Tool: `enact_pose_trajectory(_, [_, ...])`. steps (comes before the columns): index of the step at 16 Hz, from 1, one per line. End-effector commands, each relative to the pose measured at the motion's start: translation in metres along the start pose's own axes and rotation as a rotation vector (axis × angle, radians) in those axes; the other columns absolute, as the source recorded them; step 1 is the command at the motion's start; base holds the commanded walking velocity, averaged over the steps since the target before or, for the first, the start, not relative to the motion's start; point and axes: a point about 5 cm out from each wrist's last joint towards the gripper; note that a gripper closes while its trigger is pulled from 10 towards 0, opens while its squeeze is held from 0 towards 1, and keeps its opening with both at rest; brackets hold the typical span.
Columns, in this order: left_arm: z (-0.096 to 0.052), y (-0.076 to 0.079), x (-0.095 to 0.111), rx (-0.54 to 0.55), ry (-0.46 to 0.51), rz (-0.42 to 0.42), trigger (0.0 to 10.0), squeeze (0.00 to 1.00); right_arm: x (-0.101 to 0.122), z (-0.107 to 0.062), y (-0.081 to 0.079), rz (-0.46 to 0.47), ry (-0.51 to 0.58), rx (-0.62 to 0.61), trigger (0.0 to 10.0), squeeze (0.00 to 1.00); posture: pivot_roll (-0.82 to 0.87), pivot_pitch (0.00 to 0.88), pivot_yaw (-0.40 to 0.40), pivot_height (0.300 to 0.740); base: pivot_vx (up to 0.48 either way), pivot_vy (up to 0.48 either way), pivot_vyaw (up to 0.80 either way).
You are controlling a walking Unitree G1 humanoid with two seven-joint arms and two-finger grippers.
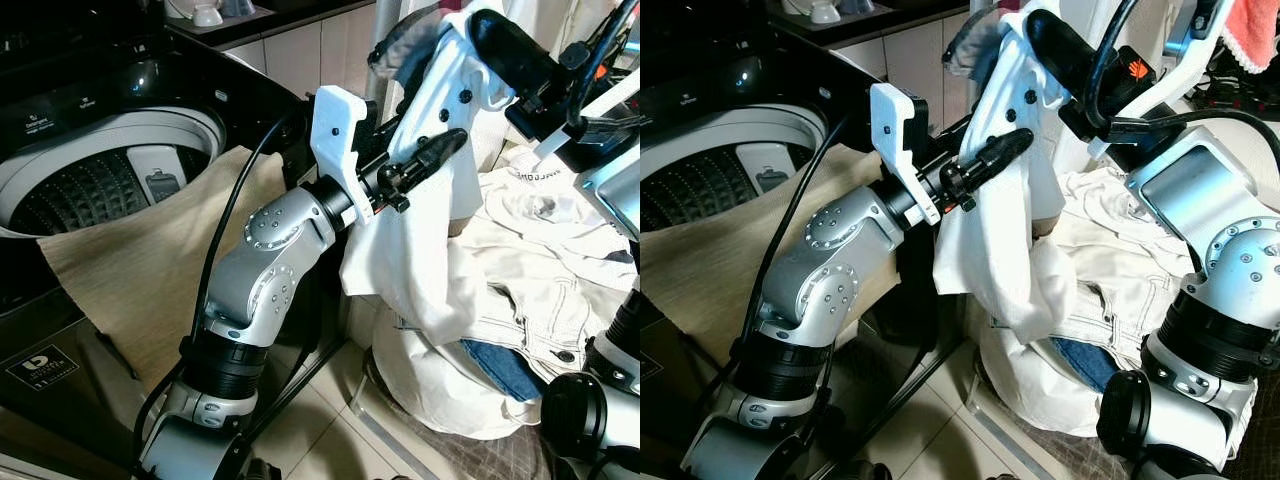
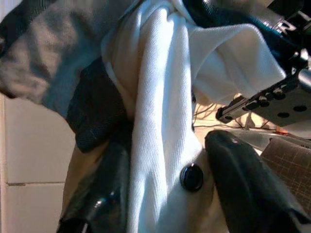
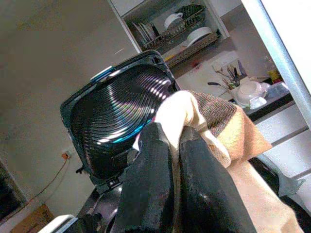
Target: Clothes washing
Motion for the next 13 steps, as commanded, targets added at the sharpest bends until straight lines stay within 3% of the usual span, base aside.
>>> enact_pose_trajectory(1, [-0.0007,0.0009,-0.0016,-0.014,-0.002,0.000,0.0,0.00,0.0022,-0.0021,-0.0045,-0.018,0.009,0.014,0.0,0.00,-0.09,0.000,0.025,0.740,0.000,0.000,0.00])
enact_pose_trajectory(13, [-0.0019,-0.0034,-0.0008,-0.003,0.002,0.003,0.0,0.00,-0.0001,-0.0002,-0.0061,-0.023,0.004,0.014,0.0,0.00,-0.09,0.000,0.028,0.740,0.000,0.000,0.00])
Point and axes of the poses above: a point about 5 cm out from each wrist's last joint towards the gripper, its own z axis pointing out of the wrist towards the gripper, its own x axis along the axis of the wrist's last joint, y = z × x, and after that the axes turned 14 degrees about z, right-handed
